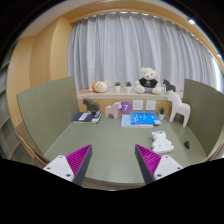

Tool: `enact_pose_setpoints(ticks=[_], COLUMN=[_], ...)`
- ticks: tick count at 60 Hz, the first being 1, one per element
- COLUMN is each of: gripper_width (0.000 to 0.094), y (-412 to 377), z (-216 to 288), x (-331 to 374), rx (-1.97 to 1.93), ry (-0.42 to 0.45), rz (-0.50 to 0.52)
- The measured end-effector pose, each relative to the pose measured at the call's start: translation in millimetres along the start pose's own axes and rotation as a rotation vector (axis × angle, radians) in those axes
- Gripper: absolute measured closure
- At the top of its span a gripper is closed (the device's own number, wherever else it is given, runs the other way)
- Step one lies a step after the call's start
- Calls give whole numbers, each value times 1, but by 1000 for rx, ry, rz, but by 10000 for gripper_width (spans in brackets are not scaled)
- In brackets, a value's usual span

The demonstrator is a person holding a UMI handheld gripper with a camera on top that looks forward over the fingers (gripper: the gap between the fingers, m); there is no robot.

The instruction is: Unplug charger

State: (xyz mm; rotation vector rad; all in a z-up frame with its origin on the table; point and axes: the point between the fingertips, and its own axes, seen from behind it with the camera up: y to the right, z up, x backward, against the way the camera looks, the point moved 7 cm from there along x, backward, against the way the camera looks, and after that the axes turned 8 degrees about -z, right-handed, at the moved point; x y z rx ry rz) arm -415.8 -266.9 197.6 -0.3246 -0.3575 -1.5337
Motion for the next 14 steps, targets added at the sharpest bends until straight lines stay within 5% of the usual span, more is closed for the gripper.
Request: enact_pose_setpoints(ticks=[14], gripper_width=[67], y=[-1], z=[-2], x=[12], rx=[13], ry=[7], rz=[-23])
